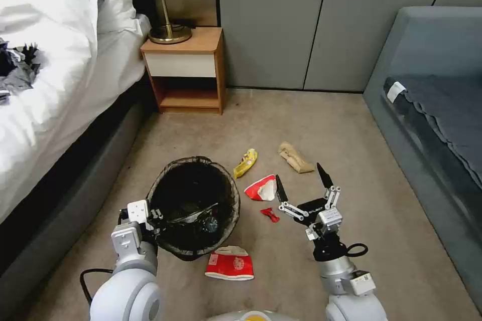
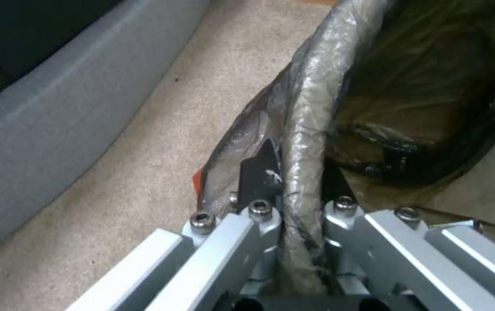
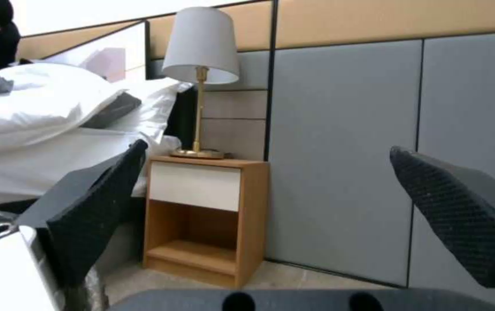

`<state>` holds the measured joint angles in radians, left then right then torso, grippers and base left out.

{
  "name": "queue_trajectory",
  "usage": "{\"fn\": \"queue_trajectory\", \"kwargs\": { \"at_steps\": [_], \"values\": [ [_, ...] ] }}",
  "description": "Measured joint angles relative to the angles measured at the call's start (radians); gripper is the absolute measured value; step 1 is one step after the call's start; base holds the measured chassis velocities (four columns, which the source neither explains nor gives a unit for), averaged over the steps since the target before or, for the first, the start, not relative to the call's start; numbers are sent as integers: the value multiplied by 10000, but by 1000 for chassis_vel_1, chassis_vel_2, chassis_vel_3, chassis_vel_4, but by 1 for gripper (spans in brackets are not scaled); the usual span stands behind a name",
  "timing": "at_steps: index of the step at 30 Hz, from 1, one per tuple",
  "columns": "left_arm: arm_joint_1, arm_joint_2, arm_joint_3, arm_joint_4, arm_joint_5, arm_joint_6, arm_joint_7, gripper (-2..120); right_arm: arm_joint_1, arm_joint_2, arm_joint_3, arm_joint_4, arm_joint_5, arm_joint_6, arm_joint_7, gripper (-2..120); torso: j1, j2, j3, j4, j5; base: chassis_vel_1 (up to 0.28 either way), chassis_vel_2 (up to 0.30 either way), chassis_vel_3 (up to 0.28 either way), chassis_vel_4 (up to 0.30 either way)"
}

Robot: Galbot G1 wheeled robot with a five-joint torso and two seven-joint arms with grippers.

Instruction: Pick up the trash bin, then pick up the garbage from the floor and place it into the trash bin.

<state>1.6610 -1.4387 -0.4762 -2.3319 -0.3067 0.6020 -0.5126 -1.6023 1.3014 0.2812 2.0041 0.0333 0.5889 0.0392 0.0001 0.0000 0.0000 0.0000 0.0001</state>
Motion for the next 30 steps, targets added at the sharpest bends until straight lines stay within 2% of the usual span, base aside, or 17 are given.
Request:
{"fn": "queue_trajectory", "kwargs": {
  "at_steps": [6, 12, 18, 20, 21, 22, 24, 25, 28, 30],
  "values": [
    [1, -7, -4, -4, -12, 5, 0, 0, 203, -102, 106, -224, -174, -31, 0, 100, 0, 0, 0, 0, 0, 0, 0, 0, 0],
    [-34, 74, -91, -83, -149, 46, -76, 0, 866, -491, 368, -668, -20, -689, -286, 100, 0, 0, 0, -1, 1, 0, 0, 0, 0],
    [-69, 165, -258, -211, -325, 110, -130, 0, 2126, -1248, 100, -1704, 494, -1642, -1459, 100, 0, 0, 0, -1, 0, 0, 0, 0, 0],
    [-83, 173, -322, -255, -371, 123, -130, 0, 2725, -1533, -210, -2280, 625, -1853, -1903, 100, 0, 0, 0, 4, 0, 0, 0, 0, 0],
    [-108, 167, -356, -277, -396, 132, -130, 0, 3211, -1734, -479, -2781, 724, -2022, -2290, 100, 0, 0, 0, -2, 4, 0, 0, 0, 0],
    [-108, 167, -356, -277, -396, 132, -130, 0, 3211, -1734, -479, -2781, 724, -2022, -2290, 100, 0, 0, 0, -2, 4, 0, 0, 0, 0],
    [-176, 140, -400, -306, -438, 145, -135, 0, 4418, -2096, -1171, -4034, 790, -2240, -3126, 100, 0, 0, 0, 4, 0, 0, 0, 0, 0],
    [-176, 140, -400, -306, -438, 145, -135, 0, 4418, -2096, -1171, -4034, 790, -2240, -3126, 100, 0, 0, 0, 4, 0, 0, 0, 0, 0],
    [-291, 130, -451, -307, -485, 168, -137, 0, 5494, -2277, -2123, -5478, 911, -2161, -4211, 100, 0, 0, 1, 1, -1, 0, 0, 0, 0],
    [-323, 123, -462, -306, -495, 178, -137, 0, 5703, -2262, -2363, -5828, 933, -2050, -4574, 100, 0, 0, 1, -1, -1, 0, 0, 0, 0]
  ]
}}
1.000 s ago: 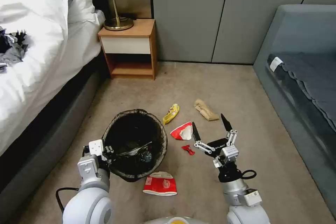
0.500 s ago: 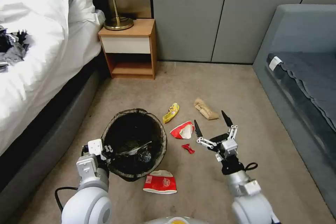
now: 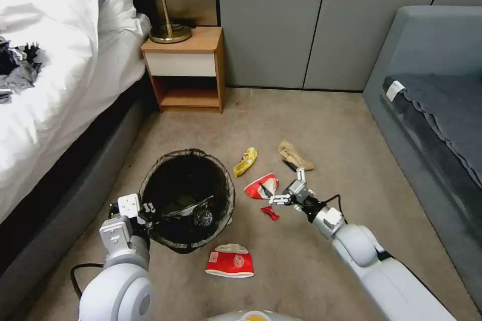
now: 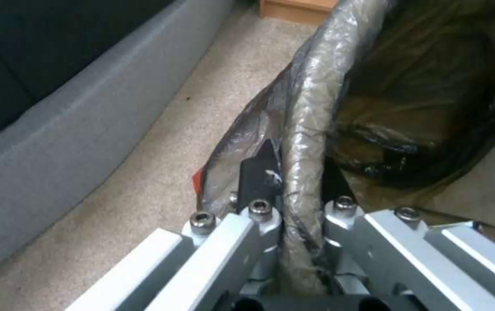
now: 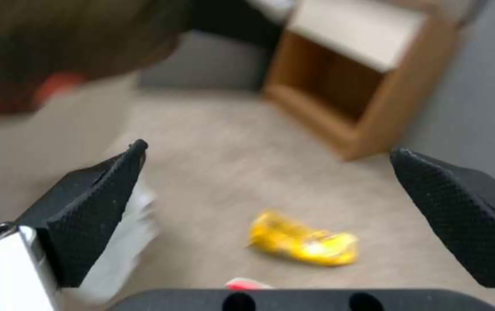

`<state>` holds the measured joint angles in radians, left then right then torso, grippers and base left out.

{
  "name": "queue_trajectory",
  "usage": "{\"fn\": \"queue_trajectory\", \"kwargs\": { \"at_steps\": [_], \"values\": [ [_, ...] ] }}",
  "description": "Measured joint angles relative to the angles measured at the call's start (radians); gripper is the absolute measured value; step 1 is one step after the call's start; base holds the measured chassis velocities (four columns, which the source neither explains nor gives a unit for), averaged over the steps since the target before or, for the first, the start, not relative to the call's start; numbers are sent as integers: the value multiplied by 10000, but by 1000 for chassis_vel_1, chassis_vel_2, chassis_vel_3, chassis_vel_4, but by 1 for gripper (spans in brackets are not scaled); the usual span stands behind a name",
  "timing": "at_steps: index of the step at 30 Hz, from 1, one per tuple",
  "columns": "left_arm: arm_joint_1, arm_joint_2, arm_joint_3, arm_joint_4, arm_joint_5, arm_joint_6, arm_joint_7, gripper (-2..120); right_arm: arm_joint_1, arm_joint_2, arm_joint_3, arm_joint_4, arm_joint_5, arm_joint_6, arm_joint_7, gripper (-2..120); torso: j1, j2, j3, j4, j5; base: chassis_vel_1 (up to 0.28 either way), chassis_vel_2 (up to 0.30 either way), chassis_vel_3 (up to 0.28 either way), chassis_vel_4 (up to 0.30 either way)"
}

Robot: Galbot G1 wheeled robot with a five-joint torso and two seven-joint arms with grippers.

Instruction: Pick up the trash bin, then pick up the garbage from the floor and place it into the trash bin.

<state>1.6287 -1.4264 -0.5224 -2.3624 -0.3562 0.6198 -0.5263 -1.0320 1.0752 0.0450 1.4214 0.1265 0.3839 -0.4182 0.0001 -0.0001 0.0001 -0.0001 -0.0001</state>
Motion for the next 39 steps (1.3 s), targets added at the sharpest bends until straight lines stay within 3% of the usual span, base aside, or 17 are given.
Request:
{"fn": "queue_trajectory", "kwargs": {
  "at_steps": [2, 6, 11, 22, 39],
  "values": [
    [-42, -16, -12, 20, -6, 15, 0, 0, 359, 135, -498, -637, 78, 141, -1005, 100, 0, 0, 0, 0, 2, 0, 0, 0, 0],
    [-50, -67, -18, 67, 4, 26, -6, 0, 642, 417, -1057, -1503, 117, 277, -1972, 100, 0, 0, 0, 1, 2, 0, 0, 0, 0],
    [-13, -184, 15, 103, 102, 27, -7, 0, 876, 813, -1558, -2572, -52, 672, -2482, 100, -1, 0, 0, 1, 2, 0, 0, 0, 0],
    [-28, -234, 78, 132, 178, 33, -8, 0, 914, 1203, -1958, -3563, -411, 1151, -3247, 100, -1, 0, -1, 0, 0, 0, 0, 0, 0],
    [85, -257, 134, 125, 268, 34, -6, 0, 1392, 2109, -2015, -5269, -1045, 1597, -3255, 100, 0, 1, -1, 1, 0, 0, 0, 0, 0]
  ]
}}
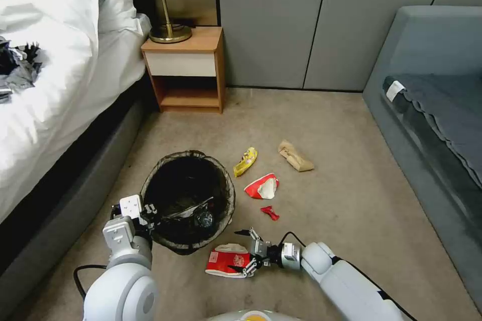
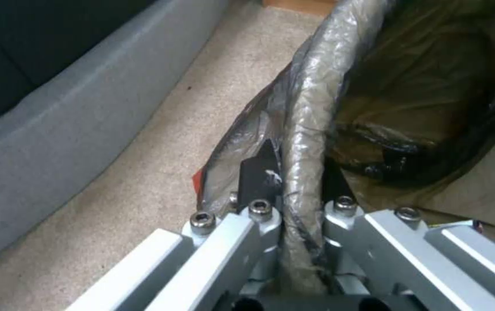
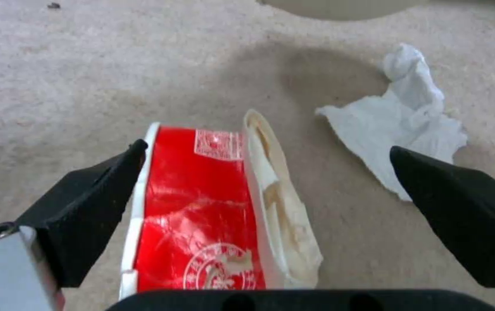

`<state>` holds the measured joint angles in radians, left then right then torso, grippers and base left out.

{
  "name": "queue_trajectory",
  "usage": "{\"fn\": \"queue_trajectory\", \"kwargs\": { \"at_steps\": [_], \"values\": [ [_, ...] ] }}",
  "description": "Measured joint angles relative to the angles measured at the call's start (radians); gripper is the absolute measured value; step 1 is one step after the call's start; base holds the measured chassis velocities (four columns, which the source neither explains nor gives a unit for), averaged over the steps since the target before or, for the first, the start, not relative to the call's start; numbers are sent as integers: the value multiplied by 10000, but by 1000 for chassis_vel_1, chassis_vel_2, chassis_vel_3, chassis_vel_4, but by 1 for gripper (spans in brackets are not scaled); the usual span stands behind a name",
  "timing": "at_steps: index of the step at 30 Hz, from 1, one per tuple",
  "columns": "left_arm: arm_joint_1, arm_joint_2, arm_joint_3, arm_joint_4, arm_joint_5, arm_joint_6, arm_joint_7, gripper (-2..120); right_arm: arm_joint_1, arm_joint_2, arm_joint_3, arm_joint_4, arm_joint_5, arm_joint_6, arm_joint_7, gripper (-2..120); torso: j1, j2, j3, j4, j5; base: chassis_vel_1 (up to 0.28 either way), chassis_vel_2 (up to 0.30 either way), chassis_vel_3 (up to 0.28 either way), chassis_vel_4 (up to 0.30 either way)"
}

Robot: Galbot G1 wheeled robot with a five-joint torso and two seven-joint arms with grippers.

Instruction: Pick up the trash bin, then pick up the garbage from the floor and place it into the trash bin.

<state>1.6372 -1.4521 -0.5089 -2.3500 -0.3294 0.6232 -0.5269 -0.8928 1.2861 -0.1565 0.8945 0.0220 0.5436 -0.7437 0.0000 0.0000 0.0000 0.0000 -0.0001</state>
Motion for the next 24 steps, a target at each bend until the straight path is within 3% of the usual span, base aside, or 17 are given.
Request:
{"fn": "queue_trajectory", "kwargs": {
  "at_steps": [15, 21, 24],
  "values": [
    [-3, -31, 36, 24, 29, -16, 9, 0, 418, 783, 361, -2004, -689, 440, 208, 99, 0, 0, 0, 1, 4, 0, 0, 0, 0],
    [15, -42, 50, 31, 43, -26, 11, 0, 659, 1011, 657, -2705, -1040, 594, 349, 86, 0, 0, 0, 0, 1, 0, 0, 0, 0],
    [19, -77, 99, 66, 84, -37, 18, 0, 804, 1106, 836, -2982, -1077, 660, 366, 69, -1, 0, 0, 0, 0, 0, 0, 0, 0]
  ]
}}
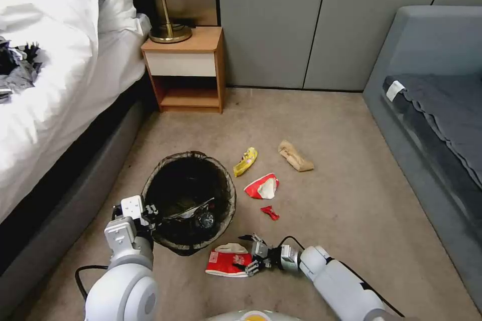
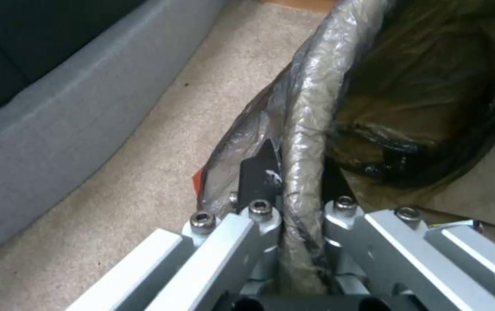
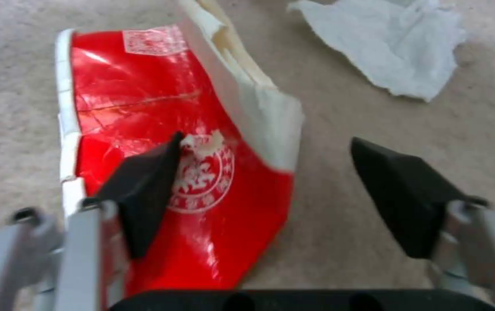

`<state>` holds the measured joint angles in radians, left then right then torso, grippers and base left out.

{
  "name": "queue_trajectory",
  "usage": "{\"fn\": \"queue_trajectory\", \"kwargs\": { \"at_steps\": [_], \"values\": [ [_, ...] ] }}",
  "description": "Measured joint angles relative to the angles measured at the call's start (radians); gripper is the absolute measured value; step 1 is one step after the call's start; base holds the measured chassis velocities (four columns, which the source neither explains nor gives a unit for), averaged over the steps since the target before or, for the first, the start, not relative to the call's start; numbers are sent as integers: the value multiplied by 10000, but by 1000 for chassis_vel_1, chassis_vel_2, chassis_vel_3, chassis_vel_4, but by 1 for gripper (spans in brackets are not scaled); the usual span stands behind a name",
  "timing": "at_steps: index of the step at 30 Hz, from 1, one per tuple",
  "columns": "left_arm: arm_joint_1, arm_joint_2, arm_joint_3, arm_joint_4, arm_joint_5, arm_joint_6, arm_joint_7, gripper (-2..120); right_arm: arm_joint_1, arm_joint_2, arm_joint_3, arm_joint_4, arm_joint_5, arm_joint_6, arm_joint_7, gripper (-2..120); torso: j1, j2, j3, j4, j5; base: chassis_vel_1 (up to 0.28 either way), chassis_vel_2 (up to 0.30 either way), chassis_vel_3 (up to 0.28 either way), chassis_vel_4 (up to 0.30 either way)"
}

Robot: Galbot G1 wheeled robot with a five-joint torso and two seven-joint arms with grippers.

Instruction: Pick up the trash bin, then pick up the garbage from the floor and place it into the trash bin.

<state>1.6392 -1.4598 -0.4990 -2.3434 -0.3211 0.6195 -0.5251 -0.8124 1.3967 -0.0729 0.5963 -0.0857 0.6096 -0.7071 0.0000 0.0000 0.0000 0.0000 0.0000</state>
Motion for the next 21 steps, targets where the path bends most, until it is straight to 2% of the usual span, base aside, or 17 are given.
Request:
{"fn": "queue_trajectory", "kwargs": {
  "at_steps": [2, 5, 7, 9, 11, 13, 14, 17, 21],
  "values": [
    [-7, -12, 18, 14, 16, -2, 3, 0, 22, 10, 14, -40, -7, 2, 10, 66, 0, 0, 0, 0, 0, 0, 0, 0, 0],
    [-59, -93, 128, 29, 61, -3, 14, 0, 62, 67, 57, -142, -20, 17, 50, 49, 0, 0, 0, 0, 0, 0, 0, 0, 0],
    [-56, -100, 140, 38, 75, -3, 18, 0, 62, 73, 56, -145, -20, 18, 55, 46, 0, 0, 0, -2, 0, 0, 0, 0, 0],
    [-13, -95, 146, 56, 115, -6, 19, 0, 94, 98, 39, -145, -17, 21, 65, 34, 1, 0, 0, 0, 0, 0, 0, 0, 0],
    [-6, -86, 141, 55, 115, -7, 20, 0, 114, 109, 36, -146, -14, 22, 74, 32, 0, 0, 0, 0, 0, 0, 0, 0, 0],
    [-5, -61, 106, 56, 110, -10, 23, 0, 182, 143, 33, -183, -11, 22, 93, 21, 0, 0, 0, 0, 0, 0, 0, 0, 0],
    [-5, -61, 106, 56, 110, -10, 23, 0, 182, 143, 33, -183, -11, 22, 93, 21, 0, 0, 0, 0, 0, 0, 0, 0, 0],
    [2, -61, 98, 54, 107, -15, 23, 0, 234, 167, 33, -205, 5, 22, 94, 7, 0, 0, 0, 0, 0, 0, 0, 0, 0],
    [-8, -77, 117, 54, 109, -21, 27, 0, 245, 192, 81, -225, 18, 31, 93, 0, 1, 0, 0, 0, 1, 0, 0, 0, 0]
  ]
}}
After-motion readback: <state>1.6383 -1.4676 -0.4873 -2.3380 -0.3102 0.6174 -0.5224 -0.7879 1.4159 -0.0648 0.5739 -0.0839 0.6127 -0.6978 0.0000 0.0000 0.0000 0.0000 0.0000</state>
